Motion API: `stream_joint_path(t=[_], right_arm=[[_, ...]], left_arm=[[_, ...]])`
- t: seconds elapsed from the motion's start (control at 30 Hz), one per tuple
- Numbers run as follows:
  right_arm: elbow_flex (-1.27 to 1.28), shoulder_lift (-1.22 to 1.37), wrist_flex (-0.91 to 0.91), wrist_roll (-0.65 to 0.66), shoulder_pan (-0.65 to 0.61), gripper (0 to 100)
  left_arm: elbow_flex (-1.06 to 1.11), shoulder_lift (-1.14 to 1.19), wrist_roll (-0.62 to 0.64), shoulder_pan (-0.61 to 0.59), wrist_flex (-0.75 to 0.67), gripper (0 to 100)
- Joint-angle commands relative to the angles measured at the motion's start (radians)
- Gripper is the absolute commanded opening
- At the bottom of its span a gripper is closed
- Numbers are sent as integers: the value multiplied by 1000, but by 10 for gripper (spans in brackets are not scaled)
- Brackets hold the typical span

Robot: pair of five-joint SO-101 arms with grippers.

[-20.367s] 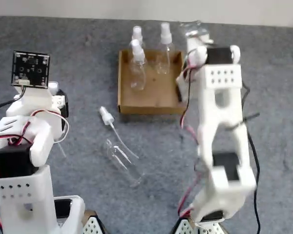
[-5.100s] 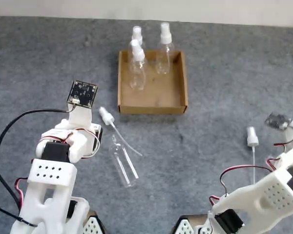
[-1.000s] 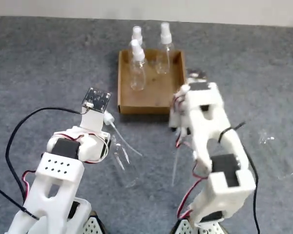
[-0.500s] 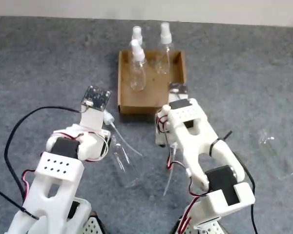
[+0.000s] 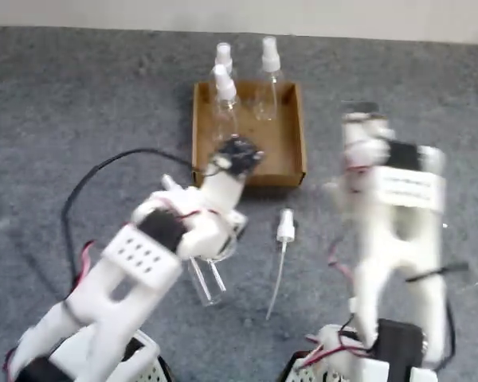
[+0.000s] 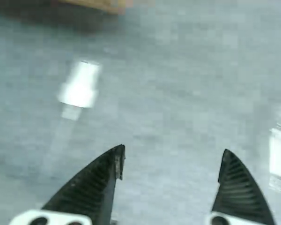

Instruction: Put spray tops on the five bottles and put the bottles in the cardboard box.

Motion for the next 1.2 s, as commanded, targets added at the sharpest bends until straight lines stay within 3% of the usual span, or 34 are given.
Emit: stream_joint_path(t=[0.0, 0.17, 0.4, 0.7, 1.07, 1.17], right_arm=[[-61, -12, 2, 339, 308, 259], [-113, 124, -88, 446, 498, 260], [-179, 303, -140, 523, 556, 260], [-173, 398, -262, 528, 567, 260], [-171, 521, -354, 528, 522, 257], [-171, 549, -358, 525, 516, 235]], left_arm=[[-159, 176, 78, 88, -3, 112], [-263, 403, 141, 151, -77, 158], [-349, 610, 184, 163, -149, 150], [-478, 688, 242, 160, -172, 150], [-676, 986, 245, 133, -206, 149], [-690, 1013, 242, 131, -164, 105]])
